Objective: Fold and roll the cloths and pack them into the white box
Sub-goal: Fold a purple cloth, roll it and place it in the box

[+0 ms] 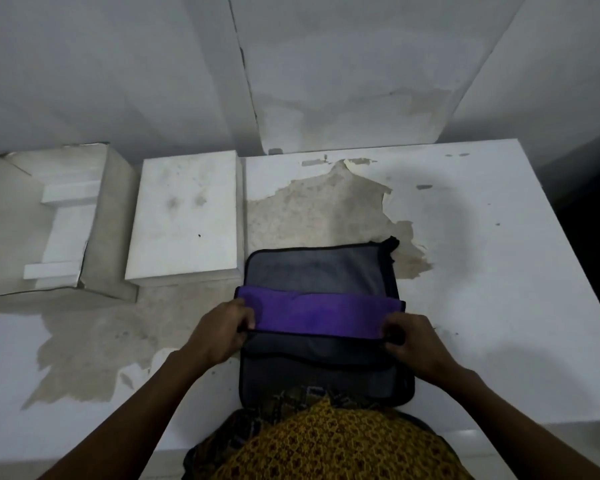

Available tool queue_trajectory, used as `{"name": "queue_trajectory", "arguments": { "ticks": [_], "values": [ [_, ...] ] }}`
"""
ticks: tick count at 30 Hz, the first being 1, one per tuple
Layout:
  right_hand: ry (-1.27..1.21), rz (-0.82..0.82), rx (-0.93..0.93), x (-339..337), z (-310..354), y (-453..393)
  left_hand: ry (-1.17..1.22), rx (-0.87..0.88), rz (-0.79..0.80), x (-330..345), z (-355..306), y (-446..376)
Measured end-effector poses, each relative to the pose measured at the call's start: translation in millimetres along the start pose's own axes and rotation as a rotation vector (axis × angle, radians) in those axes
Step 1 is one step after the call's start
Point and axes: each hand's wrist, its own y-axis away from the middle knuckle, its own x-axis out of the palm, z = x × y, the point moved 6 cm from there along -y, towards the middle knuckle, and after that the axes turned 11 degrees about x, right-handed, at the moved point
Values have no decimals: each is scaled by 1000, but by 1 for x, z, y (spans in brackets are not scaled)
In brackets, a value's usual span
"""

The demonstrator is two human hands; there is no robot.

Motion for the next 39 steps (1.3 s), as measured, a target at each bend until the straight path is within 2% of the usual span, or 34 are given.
{"name": "queue_trajectory", "arguments": {
  "ticks": [6, 14, 18, 20, 22, 25, 27, 30, 32, 35, 39],
  "values": [
    [84, 13, -83, 13, -6, 20, -55, 18, 0, 18, 1, 19],
    [66, 7, -156, 20, -12, 27, -56, 57, -62, 24, 0, 34],
    [89, 69, -192, 23, -9, 30, -84, 66, 41, 30, 1, 33],
    [56, 77, -139, 21, -12, 29, -73, 38, 88, 29, 3, 30],
    [-27, 8, -55, 14, -15, 24, 6, -35, 23, 19, 6, 27],
    [-86, -294, 28, -8, -15, 12, 26, -111, -252, -5, 11, 18],
    [-104, -396, 135, -17, -17, 1, 31, -154, -369, -13, 14, 7],
    [-88, -243, 343, -11, -23, -18, 0, -281, -283, -5, 25, -10],
    [-71, -184, 394, -9, -26, -25, 23, -364, -230, 4, 32, -15],
    [-55, -198, 398, -10, -28, -26, 128, -407, -335, 6, 36, -14],
    [-99, -254, 423, -17, -36, -25, 397, -527, -497, 3, 52, 1]
  ]
}}
